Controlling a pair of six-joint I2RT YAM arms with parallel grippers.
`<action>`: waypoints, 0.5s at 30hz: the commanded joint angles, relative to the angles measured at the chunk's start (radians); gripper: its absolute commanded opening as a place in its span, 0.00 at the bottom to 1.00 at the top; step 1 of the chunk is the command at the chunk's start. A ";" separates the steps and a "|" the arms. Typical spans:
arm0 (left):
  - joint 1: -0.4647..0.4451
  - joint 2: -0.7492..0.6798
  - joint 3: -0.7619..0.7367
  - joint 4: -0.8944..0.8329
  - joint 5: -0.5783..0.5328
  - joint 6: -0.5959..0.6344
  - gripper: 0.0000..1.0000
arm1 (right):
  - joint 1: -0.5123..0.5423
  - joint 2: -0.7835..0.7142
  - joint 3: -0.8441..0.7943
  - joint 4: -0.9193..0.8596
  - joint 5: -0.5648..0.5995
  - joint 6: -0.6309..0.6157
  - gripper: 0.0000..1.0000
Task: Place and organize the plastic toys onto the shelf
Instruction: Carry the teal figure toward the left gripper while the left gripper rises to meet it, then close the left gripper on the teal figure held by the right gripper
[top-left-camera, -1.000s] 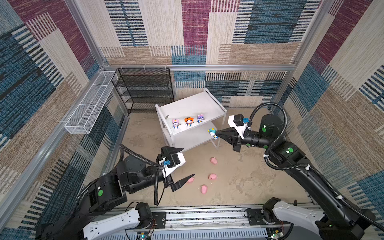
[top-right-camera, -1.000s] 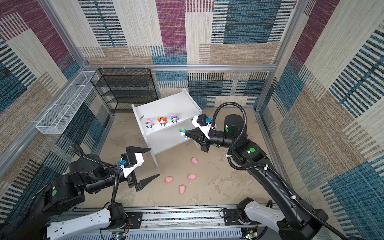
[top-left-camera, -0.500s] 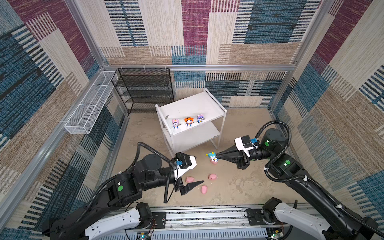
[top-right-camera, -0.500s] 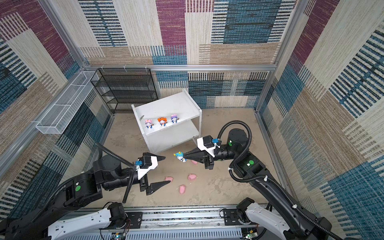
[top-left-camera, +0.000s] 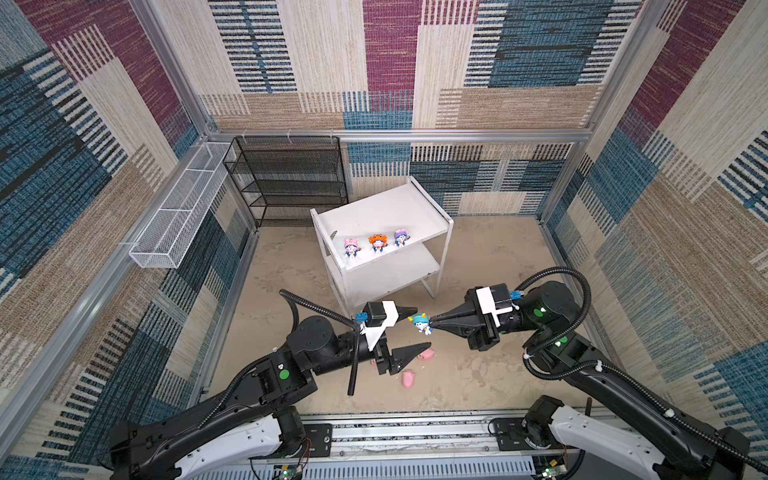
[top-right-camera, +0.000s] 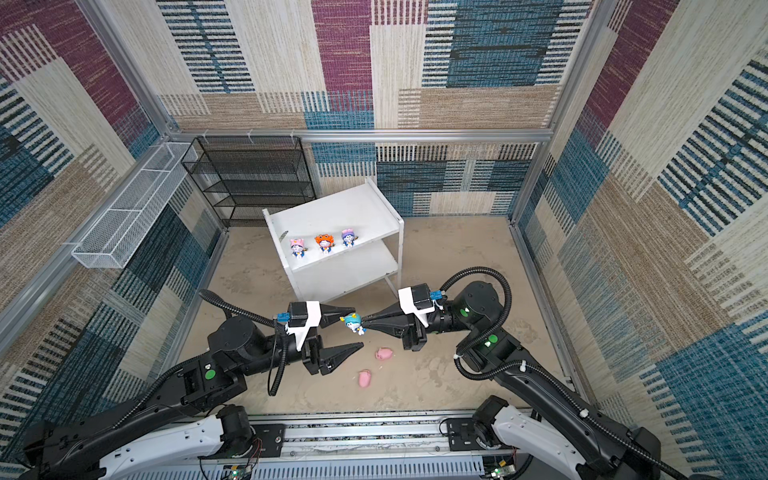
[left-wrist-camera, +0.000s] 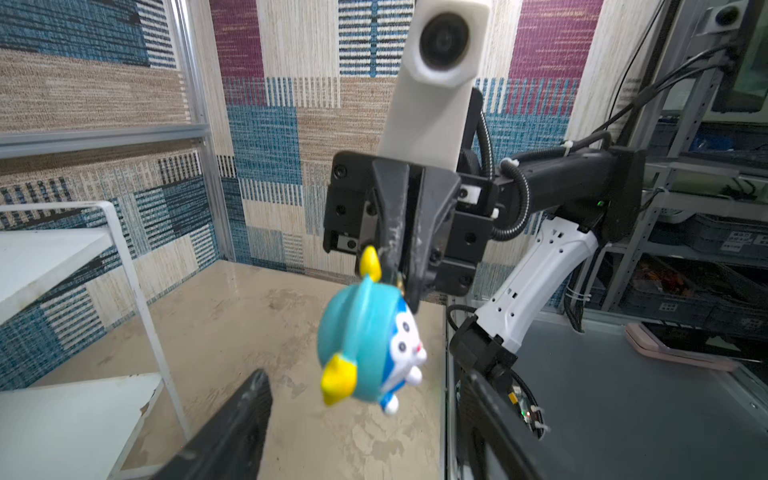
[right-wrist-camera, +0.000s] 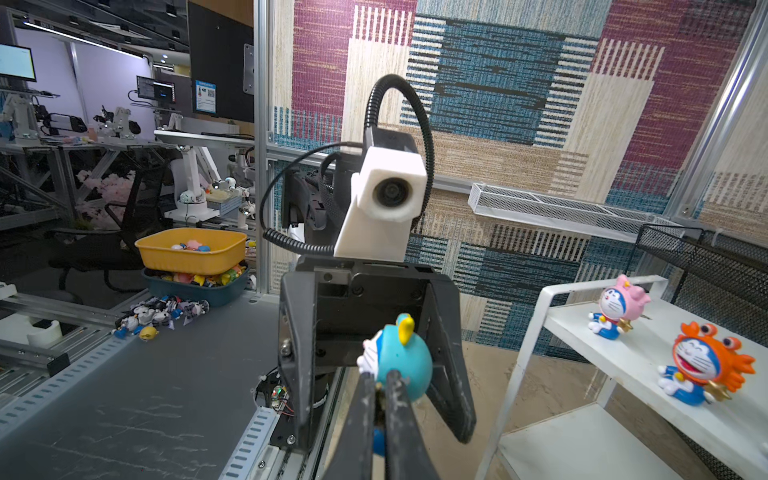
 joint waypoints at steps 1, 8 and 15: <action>0.000 0.007 -0.002 0.125 0.048 -0.038 0.64 | 0.006 -0.012 -0.032 0.156 0.059 0.085 0.02; 0.000 0.027 0.017 0.105 0.065 -0.037 0.36 | 0.017 -0.025 -0.072 0.209 0.100 0.119 0.02; 0.000 0.024 0.037 0.050 0.058 -0.022 0.22 | 0.022 -0.023 -0.062 0.157 0.102 0.110 0.08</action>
